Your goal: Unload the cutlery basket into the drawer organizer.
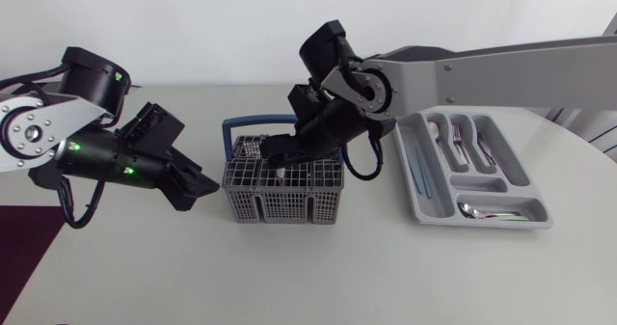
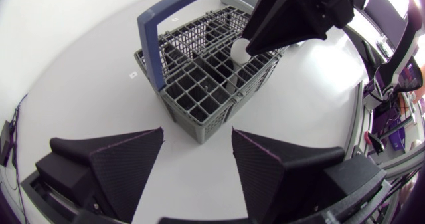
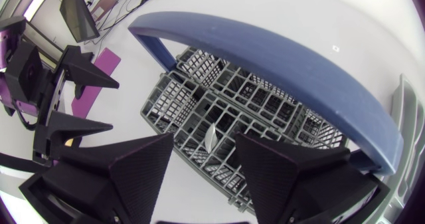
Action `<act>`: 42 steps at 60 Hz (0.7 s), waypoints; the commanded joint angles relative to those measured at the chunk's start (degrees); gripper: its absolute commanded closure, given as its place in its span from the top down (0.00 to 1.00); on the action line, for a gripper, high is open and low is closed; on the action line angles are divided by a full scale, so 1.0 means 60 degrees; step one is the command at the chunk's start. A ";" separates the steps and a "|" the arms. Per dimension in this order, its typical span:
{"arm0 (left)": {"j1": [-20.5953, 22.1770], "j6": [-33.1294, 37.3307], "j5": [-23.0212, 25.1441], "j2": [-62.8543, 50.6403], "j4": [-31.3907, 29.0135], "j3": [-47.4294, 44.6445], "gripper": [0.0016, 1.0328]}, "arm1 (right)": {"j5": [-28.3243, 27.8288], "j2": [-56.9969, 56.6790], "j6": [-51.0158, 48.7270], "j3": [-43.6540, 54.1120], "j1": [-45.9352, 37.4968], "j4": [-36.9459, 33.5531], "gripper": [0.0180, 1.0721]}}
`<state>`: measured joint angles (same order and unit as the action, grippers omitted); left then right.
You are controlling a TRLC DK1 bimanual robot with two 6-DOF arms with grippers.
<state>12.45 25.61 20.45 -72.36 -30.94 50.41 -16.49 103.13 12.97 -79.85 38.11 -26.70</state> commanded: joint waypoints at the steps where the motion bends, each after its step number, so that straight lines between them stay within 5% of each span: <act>1: -0.0097 0.0244 0.0093 0.0077 0.0088 -0.0258 0.88 | -0.0005 0.0346 0.0358 -0.0285 0.0109 0.0114 0.54; 15: -0.0214 0.0303 0.0240 0.0136 0.0103 -0.0331 0.88 | 0.0141 0.0507 0.0621 -0.0402 0.0109 0.0202 0.34; 42: -0.0053 0.0288 0.0327 0.0180 0.0191 -0.0316 0.88 | 0.0522 0.0551 0.0782 -0.0255 0.0167 0.0158 0.18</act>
<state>11.70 26.00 21.91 -72.29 -30.26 49.80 -14.04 105.30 15.53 -81.03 38.59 -25.50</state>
